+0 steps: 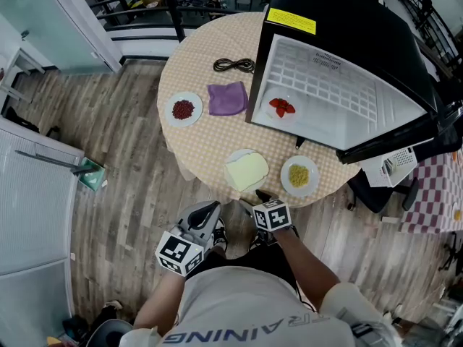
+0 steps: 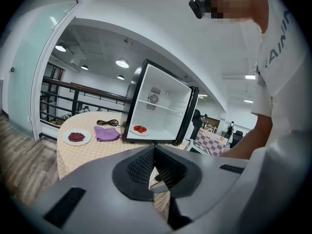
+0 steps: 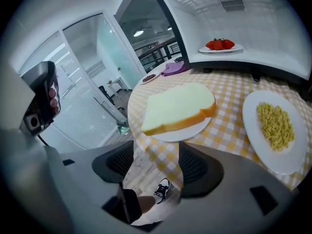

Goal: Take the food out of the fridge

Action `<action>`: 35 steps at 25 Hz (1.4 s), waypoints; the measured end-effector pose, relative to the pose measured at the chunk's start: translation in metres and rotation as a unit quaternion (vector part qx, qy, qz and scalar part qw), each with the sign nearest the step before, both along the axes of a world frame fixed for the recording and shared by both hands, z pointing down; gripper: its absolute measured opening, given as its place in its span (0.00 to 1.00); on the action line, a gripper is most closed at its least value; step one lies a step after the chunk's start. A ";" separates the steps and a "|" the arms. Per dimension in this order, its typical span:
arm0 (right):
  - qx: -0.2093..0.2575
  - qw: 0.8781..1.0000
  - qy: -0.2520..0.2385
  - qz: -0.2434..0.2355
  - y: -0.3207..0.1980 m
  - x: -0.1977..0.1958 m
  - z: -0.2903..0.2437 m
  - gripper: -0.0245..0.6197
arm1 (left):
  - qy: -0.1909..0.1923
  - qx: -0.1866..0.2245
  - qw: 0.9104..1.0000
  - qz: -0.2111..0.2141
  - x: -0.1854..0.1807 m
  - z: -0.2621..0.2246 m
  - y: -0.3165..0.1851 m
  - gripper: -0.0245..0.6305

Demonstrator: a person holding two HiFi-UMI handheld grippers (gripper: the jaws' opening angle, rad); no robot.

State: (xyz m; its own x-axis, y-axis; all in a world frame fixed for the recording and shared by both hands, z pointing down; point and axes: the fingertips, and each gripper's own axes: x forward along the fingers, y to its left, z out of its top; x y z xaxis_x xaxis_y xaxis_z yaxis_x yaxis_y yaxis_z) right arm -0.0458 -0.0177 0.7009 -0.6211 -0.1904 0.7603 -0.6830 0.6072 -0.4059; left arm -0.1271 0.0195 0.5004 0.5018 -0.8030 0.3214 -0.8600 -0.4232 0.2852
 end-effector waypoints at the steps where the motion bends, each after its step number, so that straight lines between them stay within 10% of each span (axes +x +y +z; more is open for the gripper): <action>1: -0.002 1.000 0.001 0.000 0.001 0.003 0.000 0.51 | 0.000 0.000 1.000 0.001 0.000 -0.001 -0.001 0.05; 10: 0.055 0.993 -0.025 0.101 -0.013 0.065 -0.043 0.10 | 0.000 0.016 1.000 0.027 0.014 -0.012 -0.017 0.05; 35: 0.356 0.896 -0.151 0.220 -0.075 0.161 -0.310 0.07 | -0.013 0.160 0.981 0.109 0.091 -0.123 -0.098 0.05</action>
State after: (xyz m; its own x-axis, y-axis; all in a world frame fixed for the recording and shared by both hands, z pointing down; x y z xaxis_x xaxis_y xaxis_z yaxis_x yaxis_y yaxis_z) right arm 0.1156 -0.0926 0.3905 -0.5235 -0.8369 0.1597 -0.8442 0.4842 -0.2299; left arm -0.0364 -0.0786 0.3777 0.6678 -0.7395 0.0843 -0.7443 -0.6622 0.0871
